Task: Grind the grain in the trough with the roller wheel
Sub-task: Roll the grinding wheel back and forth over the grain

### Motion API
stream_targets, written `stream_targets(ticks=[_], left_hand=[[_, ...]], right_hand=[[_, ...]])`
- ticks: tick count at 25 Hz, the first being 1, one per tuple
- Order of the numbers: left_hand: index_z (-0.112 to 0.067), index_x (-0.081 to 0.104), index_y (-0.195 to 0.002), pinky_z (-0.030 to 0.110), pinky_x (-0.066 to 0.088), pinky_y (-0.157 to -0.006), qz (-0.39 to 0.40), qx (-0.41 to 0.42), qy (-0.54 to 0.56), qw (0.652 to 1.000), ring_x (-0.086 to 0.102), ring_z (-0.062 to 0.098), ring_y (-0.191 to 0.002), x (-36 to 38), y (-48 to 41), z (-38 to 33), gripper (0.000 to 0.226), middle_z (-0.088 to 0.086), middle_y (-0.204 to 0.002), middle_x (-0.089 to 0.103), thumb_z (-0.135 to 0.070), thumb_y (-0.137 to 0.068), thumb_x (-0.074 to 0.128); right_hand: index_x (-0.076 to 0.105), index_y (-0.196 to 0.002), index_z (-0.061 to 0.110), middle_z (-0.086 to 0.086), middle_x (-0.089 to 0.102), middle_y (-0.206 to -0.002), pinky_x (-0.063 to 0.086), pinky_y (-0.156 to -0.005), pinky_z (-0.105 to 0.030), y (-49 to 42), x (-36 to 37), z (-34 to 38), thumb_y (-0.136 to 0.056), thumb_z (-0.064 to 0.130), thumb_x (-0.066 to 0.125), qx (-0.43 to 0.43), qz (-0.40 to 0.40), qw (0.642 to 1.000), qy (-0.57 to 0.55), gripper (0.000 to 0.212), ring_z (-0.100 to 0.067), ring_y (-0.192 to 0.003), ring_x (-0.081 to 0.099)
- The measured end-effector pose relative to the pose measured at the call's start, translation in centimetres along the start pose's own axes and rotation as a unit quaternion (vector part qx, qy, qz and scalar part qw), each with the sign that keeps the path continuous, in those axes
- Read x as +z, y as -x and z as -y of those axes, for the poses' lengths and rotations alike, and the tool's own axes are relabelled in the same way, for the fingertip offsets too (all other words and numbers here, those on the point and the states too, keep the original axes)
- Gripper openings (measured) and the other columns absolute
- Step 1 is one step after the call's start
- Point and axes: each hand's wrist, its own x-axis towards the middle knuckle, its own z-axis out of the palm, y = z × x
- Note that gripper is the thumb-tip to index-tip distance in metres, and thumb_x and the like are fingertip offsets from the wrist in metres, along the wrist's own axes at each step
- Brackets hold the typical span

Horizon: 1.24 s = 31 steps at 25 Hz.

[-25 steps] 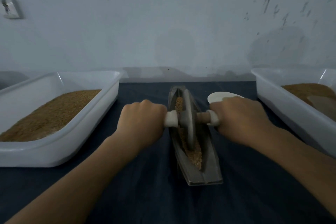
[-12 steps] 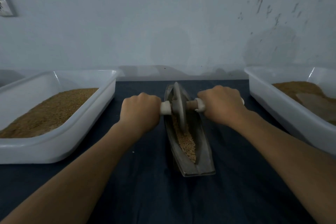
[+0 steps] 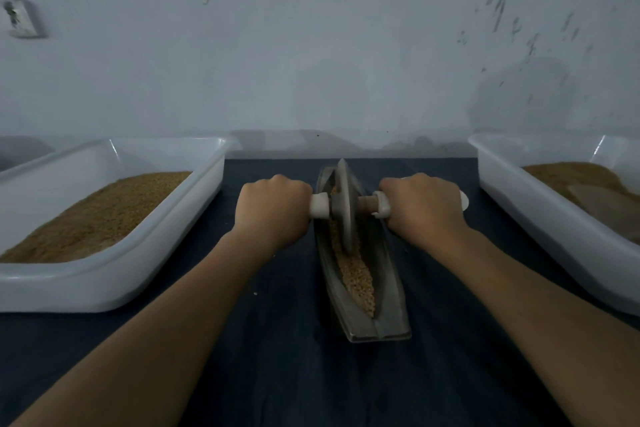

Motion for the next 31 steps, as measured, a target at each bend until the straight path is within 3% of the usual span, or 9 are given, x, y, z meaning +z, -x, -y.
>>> stream_targets(ticks=[3,6,9,12,16,19,23,28,31], left_hand=[[-0.029,0.047,-0.073,0.028,0.023,-0.048,-0.006,0.002,0.013,1.000,0.035,0.013,-0.052,0.4,1.0,0.2,0.019,-0.009,-0.064,0.041,-0.036,-0.086,0.060],[-0.034,0.035,-0.066,0.023,0.008,-0.046,-0.057,0.054,-0.016,0.997,0.016,0.006,-0.045,-0.3,4.0,0.4,0.039,-0.013,-0.055,0.025,-0.042,-0.073,0.073],[-0.034,0.029,-0.061,0.018,0.002,-0.049,-0.090,0.071,-0.021,0.993,0.000,0.004,-0.045,-1.6,4.6,0.6,0.054,-0.015,-0.054,0.009,-0.040,-0.054,0.082],[-0.031,0.041,-0.066,0.023,0.011,-0.045,-0.046,0.047,-0.024,0.998,0.015,0.009,-0.044,0.3,2.7,0.3,0.032,-0.011,-0.057,0.023,-0.037,-0.073,0.072],[-0.026,0.060,-0.091,0.034,0.034,-0.057,0.026,-0.004,0.012,1.000,0.045,0.020,-0.063,0.2,-1.2,0.1,0.006,-0.004,-0.070,0.041,-0.031,-0.088,0.060],[-0.031,0.055,-0.082,0.030,0.029,-0.052,0.018,0.021,0.019,0.999,0.037,0.014,-0.055,-0.4,0.9,0.2,0.010,-0.008,-0.067,0.038,-0.036,-0.086,0.062],[-0.034,0.032,-0.062,0.020,0.008,-0.045,-0.064,0.085,-0.032,0.994,0.014,0.006,-0.043,-1.5,4.4,0.7,0.045,-0.013,-0.054,0.022,-0.044,-0.065,0.076],[-0.026,0.059,-0.083,0.029,0.024,-0.048,-0.016,0.032,-0.036,0.999,0.035,0.017,-0.052,-0.9,0.1,-0.6,0.006,-0.005,-0.066,0.039,-0.029,-0.083,0.065],[-0.024,0.063,-0.093,0.034,0.034,-0.057,0.017,0.006,-0.019,1.000,0.043,0.021,-0.063,-1.2,-0.8,-0.6,0.005,-0.002,-0.074,0.045,-0.025,-0.088,0.060]], right_hand=[[0.042,-0.083,0.033,0.010,0.051,-0.077,0.031,-0.051,-0.029,0.7,-0.4,0.0,-0.089,0.033,0.066,-0.023,-0.037,0.998,0.034,0.024,-0.016,-0.068,0.051],[0.034,-0.074,0.032,0.007,0.051,-0.072,0.035,-0.047,-0.028,3.5,-1.0,-0.7,-0.084,0.033,0.065,-0.037,-0.058,0.997,0.046,0.032,-0.016,-0.065,0.051],[0.035,-0.069,0.032,0.008,0.045,-0.061,0.018,-0.044,-0.022,5.0,-1.0,-1.0,-0.075,0.033,0.070,-0.049,-0.071,0.994,0.071,0.035,-0.015,-0.055,0.042],[0.031,-0.069,0.032,0.010,0.047,-0.062,0.012,-0.047,-0.023,2.8,-0.3,-0.6,-0.075,0.030,0.072,-0.043,-0.078,0.994,0.067,0.042,-0.014,-0.055,0.044],[0.043,-0.082,0.030,0.005,0.056,-0.079,0.026,-0.053,-0.029,-1.4,0.0,-0.1,-0.088,0.033,0.067,-0.006,-0.022,0.999,0.038,0.025,-0.020,-0.071,0.051],[0.038,-0.075,0.031,0.010,0.053,-0.074,0.021,-0.048,-0.027,0.9,-0.5,-0.7,-0.086,0.037,0.063,-0.033,-0.027,0.998,0.056,0.028,-0.015,-0.064,0.049],[0.034,-0.065,0.035,0.011,0.038,-0.057,0.011,-0.048,-0.018,5.2,-1.1,-1.8,-0.069,0.045,0.045,-0.069,-0.095,0.993,0.032,0.016,-0.013,-0.046,0.034],[0.039,-0.072,0.030,0.007,0.056,-0.074,0.024,-0.048,-0.027,1.3,0.6,-0.6,-0.086,0.031,0.057,0.015,-0.038,0.999,0.001,0.024,-0.015,-0.063,0.046],[0.051,-0.089,0.028,0.000,0.064,-0.091,0.033,-0.056,-0.032,-0.7,-0.1,-0.2,-0.089,0.028,0.062,0.021,0.009,1.000,-0.002,0.012,-0.022,-0.076,0.053]])
